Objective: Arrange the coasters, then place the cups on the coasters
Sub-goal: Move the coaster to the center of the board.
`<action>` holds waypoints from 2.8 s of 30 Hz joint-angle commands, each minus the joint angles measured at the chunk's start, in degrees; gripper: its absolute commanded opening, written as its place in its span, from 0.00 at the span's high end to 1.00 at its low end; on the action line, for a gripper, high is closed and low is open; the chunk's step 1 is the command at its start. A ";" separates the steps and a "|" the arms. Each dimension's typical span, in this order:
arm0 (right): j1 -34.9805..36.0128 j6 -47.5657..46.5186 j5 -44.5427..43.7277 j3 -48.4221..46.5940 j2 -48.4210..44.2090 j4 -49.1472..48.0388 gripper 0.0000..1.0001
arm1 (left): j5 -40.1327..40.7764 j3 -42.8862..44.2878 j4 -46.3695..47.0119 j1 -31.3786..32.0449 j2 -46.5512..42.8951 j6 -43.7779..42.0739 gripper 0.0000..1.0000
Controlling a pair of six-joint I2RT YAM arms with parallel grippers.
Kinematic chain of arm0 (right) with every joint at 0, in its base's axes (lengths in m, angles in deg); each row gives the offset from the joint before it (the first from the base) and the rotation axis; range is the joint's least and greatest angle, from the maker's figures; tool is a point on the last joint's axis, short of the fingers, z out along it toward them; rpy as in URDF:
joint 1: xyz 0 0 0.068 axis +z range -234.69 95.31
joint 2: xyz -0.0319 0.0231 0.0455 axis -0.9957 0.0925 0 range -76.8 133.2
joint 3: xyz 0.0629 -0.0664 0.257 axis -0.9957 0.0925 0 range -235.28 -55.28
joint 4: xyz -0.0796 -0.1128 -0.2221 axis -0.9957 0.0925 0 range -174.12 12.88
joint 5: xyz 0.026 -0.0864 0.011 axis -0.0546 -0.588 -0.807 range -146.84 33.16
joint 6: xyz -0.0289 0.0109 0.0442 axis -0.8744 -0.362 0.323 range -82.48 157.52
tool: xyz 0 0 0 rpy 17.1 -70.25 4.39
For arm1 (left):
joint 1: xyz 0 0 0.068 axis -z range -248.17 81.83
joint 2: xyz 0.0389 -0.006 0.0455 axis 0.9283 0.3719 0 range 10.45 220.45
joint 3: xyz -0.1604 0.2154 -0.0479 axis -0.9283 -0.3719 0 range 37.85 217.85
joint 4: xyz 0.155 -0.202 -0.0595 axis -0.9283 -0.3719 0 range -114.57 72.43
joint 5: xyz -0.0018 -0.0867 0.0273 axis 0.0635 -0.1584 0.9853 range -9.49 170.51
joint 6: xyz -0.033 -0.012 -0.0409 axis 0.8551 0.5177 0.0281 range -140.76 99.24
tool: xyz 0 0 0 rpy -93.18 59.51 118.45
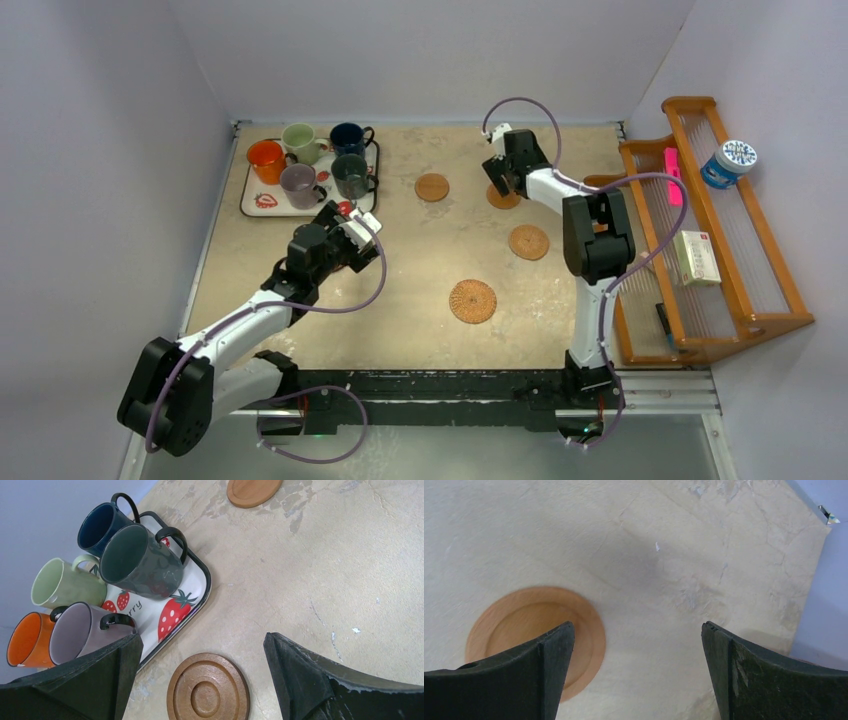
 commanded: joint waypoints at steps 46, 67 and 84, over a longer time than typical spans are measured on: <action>11.25 5.40 19.18 25.52 -36.37 3.43 0.01 | 6.68 7.08 -2.41 -0.94 5.86 -1.75 0.00; 11.36 -21.08 33.45 48.30 -49.45 5.98 0.01 | -11.12 13.69 -10.32 -12.38 14.42 2.77 0.00; 23.25 -17.66 34.25 44.30 -30.37 -0.65 0.01 | -10.65 11.87 -8.66 -12.36 12.77 3.52 0.00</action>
